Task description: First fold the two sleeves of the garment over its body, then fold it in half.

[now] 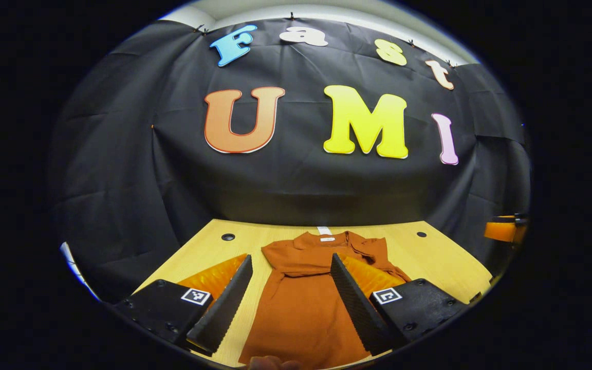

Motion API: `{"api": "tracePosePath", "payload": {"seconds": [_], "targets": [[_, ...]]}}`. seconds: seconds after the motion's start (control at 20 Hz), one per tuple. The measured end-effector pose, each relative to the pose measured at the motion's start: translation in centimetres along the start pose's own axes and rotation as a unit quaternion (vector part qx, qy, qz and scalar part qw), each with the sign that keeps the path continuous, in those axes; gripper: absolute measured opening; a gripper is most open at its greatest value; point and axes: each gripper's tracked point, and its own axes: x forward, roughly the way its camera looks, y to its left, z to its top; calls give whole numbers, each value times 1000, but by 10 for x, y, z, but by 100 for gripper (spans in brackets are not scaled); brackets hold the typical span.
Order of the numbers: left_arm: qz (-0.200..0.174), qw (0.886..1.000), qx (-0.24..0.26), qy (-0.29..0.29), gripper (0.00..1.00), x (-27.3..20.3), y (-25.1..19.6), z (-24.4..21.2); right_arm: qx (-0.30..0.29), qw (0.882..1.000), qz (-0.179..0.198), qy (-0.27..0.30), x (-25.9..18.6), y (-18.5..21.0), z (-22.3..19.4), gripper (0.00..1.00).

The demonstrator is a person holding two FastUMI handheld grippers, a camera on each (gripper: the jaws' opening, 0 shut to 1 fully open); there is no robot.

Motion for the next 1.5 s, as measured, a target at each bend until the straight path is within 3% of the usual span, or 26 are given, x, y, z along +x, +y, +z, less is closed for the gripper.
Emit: {"api": "tracePosePath", "payload": {"seconds": [0.1, 0.25, 0.3, 0.55, 0.6, 0.65, 0.8, 0.85, 1.15, 1.25, 1.3, 1.35, 1.4, 1.45, 1.5], "targets": [[-31, 998, -2, 48, 98, -8, -5, -36, -1, 1000, 1, 28, -5, -8, -22, 98], [-68, 987, -6, 147, 99, -20, -10, -110, -9, 997, -9, 72, -15, -26, -59, 94], [-71, 981, -17, 180, 99, -26, -8, -130, -13, 996, -9, 88, -19, -30, -75, 98], [-95, 947, -42, 305, 100, -64, -4, -233, -2, 981, -25, 195, -21, -53, -167, 98], [-87, 944, -49, 314, 100, -62, 2, -249, -1, 977, -31, 213, -19, -58, -182, 94], [-81, 943, -62, 316, 100, -60, 7, -254, 0, 974, -37, 226, -18, -61, -196, 98], [-40, 944, -92, 315, 100, -48, 34, -257, 0, 966, -47, 254, -6, -64, -229, 94], [-35, 941, -103, 321, 100, -46, 38, -262, -1, 963, -49, 264, -2, -64, -237, 98], [-58, 935, -111, 331, 99, -47, 25, -268, 9, 950, -62, 305, 13, -58, -266, 98], [-67, 934, -109, 334, 98, -49, 16, -268, -6, 952, -53, 303, 17, -52, -263, 99], [-66, 932, -105, 341, 98, -48, 13, -272, -9, 953, -48, 298, 19, -48, -260, 96], [-66, 932, -105, 340, 92, -47, 11, -272, -6, 953, -42, 301, 22, -45, -263, 84], [-73, 931, -111, 340, 96, -44, 4, -271, 0, 954, -38, 299, 29, -42, -261, 71], [-78, 929, -118, 342, 71, -42, -1, -270, 8, 953, -31, 301, 32, -38, -259, 52], [-75, 926, -121, 348, 65, -38, -3, -273, 20, 952, -32, 303, 36, -37, -258, 34]]}}
